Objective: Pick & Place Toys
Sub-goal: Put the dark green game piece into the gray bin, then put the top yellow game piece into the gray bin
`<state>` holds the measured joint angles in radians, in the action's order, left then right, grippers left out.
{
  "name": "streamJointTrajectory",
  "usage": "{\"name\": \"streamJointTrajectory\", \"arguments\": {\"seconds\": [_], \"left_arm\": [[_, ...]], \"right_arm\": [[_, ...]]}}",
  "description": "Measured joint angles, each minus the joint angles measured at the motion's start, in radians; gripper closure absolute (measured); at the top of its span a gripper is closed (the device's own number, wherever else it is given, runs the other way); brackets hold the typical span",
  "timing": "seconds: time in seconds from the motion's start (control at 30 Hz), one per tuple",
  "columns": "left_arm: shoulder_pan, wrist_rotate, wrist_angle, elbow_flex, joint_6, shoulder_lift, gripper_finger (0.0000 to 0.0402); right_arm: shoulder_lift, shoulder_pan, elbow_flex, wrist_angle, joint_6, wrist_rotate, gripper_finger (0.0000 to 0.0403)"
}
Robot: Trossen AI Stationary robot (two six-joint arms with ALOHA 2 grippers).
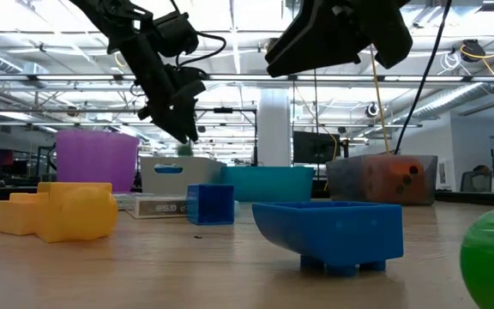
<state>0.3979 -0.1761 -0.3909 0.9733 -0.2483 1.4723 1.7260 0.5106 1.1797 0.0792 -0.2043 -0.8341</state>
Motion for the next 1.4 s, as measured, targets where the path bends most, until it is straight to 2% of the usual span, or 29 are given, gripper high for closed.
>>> {"name": "streamJointTrajectory", "arguments": {"seconds": [0.27,0.43,0.63,0.73,0.8,0.93,1.13,1.3,1.4], "left_arm": [[0.007,-0.007,0.012,0.000,-0.001,0.000,0.0176],[0.007,0.007,0.063,-0.001,0.005,0.000,0.0171],[0.006,0.160,0.047,0.000,0.058,-0.001,0.0186],[-0.007,0.256,-0.045,-0.001,0.060,-0.001,0.0195],[-0.032,0.283,-0.114,-0.001,0.060,-0.001,0.0201],[-0.118,0.282,-0.213,-0.002,0.023,-0.001,0.0210],[-0.333,0.261,-0.199,-0.002,-0.065,-0.001,0.0215],[-0.550,0.101,-0.135,-0.002,-0.155,-0.001,0.0215],[-0.673,-0.009,-0.041,-0.020,-0.199,-0.001,0.0215]], "right_arm": [[0.000,0.000,0.000,0.000,0.001,0.000,0.0233],[0.000,0.000,0.000,0.000,-0.001,0.000,0.0232],[0.000,0.000,0.000,0.000,-0.001,0.000,0.0230],[0.000,0.000,0.000,0.000,-0.001,0.000,0.0229],[0.000,0.000,0.000,0.000,-0.001,0.000,0.0229],[0.000,0.000,0.000,0.000,-0.001,0.001,0.0231],[0.000,0.000,0.000,0.000,0.002,0.001,0.0229],[0.000,0.000,0.000,0.000,0.002,0.001,0.0233],[0.000,0.000,0.000,0.000,0.002,0.001,0.0233]]}}
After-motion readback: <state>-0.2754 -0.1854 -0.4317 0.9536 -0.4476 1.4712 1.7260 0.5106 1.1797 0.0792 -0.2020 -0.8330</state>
